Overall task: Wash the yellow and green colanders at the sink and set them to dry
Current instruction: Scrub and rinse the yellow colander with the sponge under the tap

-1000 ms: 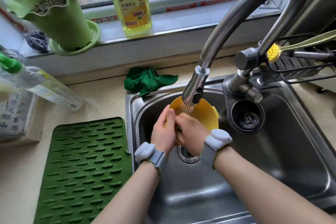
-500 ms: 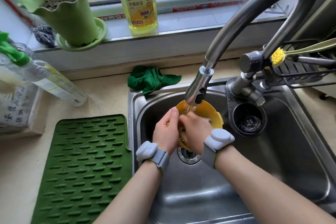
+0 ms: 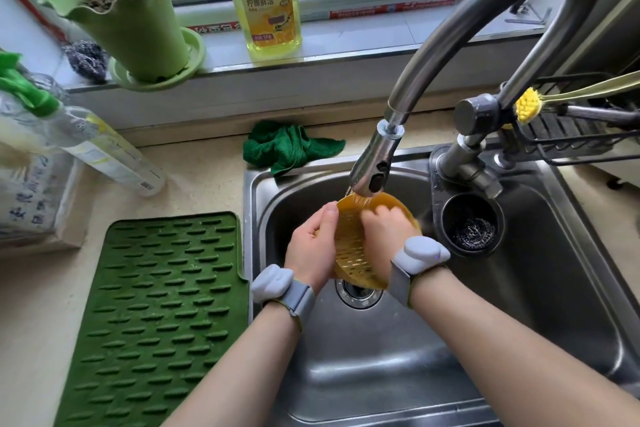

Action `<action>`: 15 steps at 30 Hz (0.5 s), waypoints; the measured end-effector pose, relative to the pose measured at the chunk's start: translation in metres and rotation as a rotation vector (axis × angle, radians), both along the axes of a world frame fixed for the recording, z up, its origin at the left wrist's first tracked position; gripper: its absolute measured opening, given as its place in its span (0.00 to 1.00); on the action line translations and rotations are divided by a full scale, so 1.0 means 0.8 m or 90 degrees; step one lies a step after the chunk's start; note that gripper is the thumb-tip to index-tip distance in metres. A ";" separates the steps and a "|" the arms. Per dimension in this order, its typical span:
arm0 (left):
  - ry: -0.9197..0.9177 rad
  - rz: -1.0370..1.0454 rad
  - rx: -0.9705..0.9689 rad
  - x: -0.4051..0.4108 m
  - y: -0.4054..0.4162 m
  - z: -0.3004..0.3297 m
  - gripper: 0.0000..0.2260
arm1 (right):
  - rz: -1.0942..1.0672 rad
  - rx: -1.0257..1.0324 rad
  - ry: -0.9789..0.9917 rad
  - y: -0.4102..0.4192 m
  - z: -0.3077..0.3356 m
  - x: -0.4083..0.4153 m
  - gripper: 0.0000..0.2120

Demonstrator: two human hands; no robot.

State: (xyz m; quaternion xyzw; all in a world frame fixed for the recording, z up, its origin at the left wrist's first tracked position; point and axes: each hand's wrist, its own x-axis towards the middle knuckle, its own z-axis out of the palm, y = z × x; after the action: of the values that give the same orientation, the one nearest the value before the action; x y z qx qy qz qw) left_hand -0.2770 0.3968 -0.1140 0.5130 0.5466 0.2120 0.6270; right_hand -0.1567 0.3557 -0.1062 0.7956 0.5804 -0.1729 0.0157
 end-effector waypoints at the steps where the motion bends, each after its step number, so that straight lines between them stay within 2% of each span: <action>1: 0.006 0.002 0.015 -0.001 0.002 0.000 0.27 | 0.041 -0.040 0.050 -0.001 0.002 -0.009 0.10; 3: 0.008 0.019 0.000 -0.002 0.000 0.000 0.26 | 0.142 -0.035 0.135 -0.002 0.007 -0.022 0.11; 4: -0.006 0.030 -0.026 -0.002 0.000 0.003 0.23 | 0.141 0.014 0.125 0.000 0.008 -0.018 0.11; 6: -0.016 0.026 -0.048 -0.002 0.001 0.004 0.17 | -0.005 0.064 0.068 0.005 0.004 0.001 0.10; 8: 0.000 0.000 -0.008 0.001 -0.001 0.005 0.20 | -0.114 0.014 0.095 0.003 0.002 0.002 0.06; 10: 0.016 0.015 0.000 0.003 -0.003 0.002 0.24 | -0.015 -0.019 0.205 0.002 0.009 -0.016 0.08; 12: 0.014 0.027 -0.027 0.002 -0.001 0.002 0.20 | 0.059 0.061 0.267 0.003 0.014 -0.023 0.13; 14: -0.004 0.032 -0.064 0.001 0.004 0.006 0.16 | 0.091 0.101 0.222 0.003 0.013 -0.011 0.19; 15: -0.008 0.026 -0.072 0.000 0.007 0.009 0.15 | 0.117 0.076 0.161 0.003 0.012 -0.004 0.21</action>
State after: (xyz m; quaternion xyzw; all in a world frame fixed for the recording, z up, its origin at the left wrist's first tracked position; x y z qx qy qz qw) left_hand -0.2770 0.4021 -0.1066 0.4637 0.5641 0.1969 0.6542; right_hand -0.1596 0.3584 -0.0970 0.7107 0.6573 -0.2346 -0.0889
